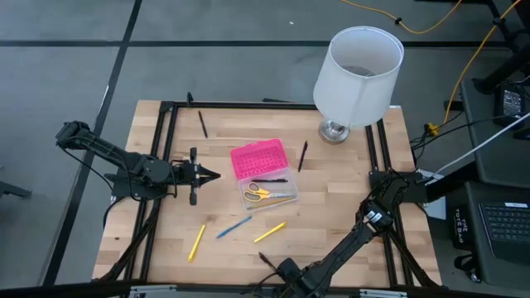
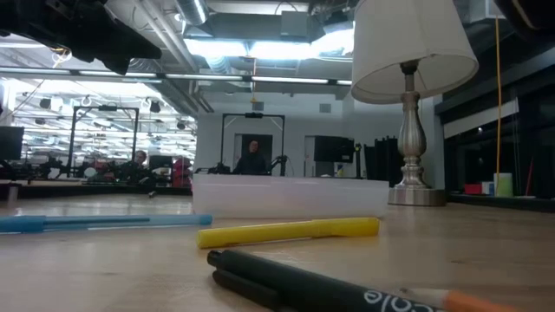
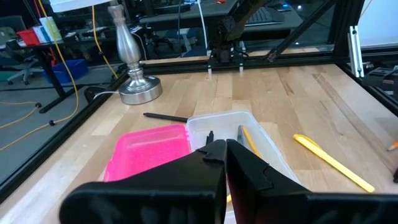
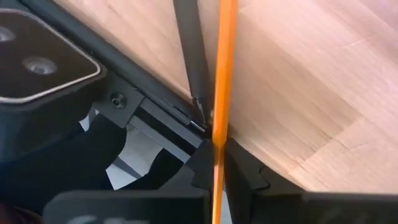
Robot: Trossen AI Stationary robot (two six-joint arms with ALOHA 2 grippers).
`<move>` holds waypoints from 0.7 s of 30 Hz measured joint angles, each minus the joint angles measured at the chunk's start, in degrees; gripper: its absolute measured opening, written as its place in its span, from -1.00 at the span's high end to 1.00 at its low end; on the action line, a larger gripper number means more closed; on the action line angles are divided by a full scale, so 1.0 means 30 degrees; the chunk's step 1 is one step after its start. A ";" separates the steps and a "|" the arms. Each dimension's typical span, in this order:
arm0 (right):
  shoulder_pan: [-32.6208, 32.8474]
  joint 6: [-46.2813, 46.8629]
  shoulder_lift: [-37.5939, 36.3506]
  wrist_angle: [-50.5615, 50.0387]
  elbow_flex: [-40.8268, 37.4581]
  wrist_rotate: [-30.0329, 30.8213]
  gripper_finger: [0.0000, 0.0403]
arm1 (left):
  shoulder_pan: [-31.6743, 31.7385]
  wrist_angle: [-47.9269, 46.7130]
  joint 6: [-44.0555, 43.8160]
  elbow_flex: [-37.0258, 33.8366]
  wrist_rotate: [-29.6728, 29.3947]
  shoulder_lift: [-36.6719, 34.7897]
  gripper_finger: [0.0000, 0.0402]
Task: Pick & place school supplies into a supply box
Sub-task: Put the orange pencil into the pink supply box
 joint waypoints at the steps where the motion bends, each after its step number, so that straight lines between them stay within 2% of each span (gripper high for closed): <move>1: 0.0000 0.0239 0.0001 -0.0147 0.0000 0.0006 0.89 | 0.0001 0.0002 0.0001 0.0000 0.0000 0.0000 0.97; 8: 0.0000 0.0719 0.0051 -0.1099 0.0596 0.0085 0.90 | 0.0001 0.0003 0.0000 0.0000 0.0000 0.0000 0.97; 21: -0.0001 0.0368 0.0176 -0.8270 0.3882 0.1077 0.89 | 0.0000 -0.0003 -0.0160 0.0000 0.0000 0.0000 0.97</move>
